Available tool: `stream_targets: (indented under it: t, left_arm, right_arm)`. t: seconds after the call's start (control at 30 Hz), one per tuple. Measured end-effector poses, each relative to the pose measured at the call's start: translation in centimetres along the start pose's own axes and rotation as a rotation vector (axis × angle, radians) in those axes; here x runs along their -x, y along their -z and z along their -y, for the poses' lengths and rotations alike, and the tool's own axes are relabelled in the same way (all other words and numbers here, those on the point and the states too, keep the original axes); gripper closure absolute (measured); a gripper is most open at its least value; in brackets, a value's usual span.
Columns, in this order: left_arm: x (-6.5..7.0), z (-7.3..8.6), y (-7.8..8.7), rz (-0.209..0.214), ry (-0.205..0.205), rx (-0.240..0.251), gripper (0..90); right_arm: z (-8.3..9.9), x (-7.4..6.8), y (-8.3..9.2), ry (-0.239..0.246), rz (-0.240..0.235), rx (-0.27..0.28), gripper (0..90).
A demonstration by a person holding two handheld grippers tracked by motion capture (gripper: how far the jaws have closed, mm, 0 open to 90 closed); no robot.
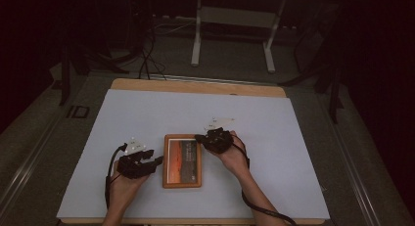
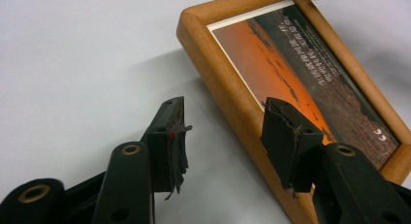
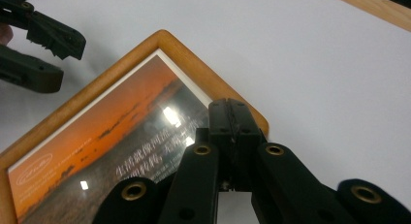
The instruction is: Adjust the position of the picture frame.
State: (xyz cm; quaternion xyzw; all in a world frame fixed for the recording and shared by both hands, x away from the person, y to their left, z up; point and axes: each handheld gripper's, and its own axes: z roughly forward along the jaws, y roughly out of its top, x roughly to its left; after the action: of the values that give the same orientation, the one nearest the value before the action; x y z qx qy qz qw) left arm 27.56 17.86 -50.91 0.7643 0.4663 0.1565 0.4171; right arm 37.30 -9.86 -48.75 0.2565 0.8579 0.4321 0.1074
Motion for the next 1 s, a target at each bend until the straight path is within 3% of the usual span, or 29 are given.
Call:
stream_targets:
  t: [0.17,0.4,0.57,0.87,1.0]
  left_arm:
    - [0.1,0.0,0.0,0.003,-0.012,-0.004,51.6]
    - [0.1,-0.1,0.3,0.007,0.001,0.02,51.6]
    - [0.5,-0.4,0.4,0.007,-0.002,0.022,50.9]
    - [2.1,-1.1,0.4,0.094,0.02,0.051,45.2]
    - [2.7,-1.3,0.0,0.133,0.035,0.037,41.8]
  right_arm:
    - [0.0,-0.2,-0.8,0.008,0.013,-0.018,90.0]
    - [0.1,-0.1,-0.8,0.005,0.009,-0.018,90.0]
    - [0.7,0.4,-0.8,-0.017,0.019,-0.022,90.0]
    - [2.0,1.1,-0.9,-0.049,0.022,-0.037,90.0]
    - [2.2,1.3,-1.0,-0.057,0.023,-0.041,90.0]
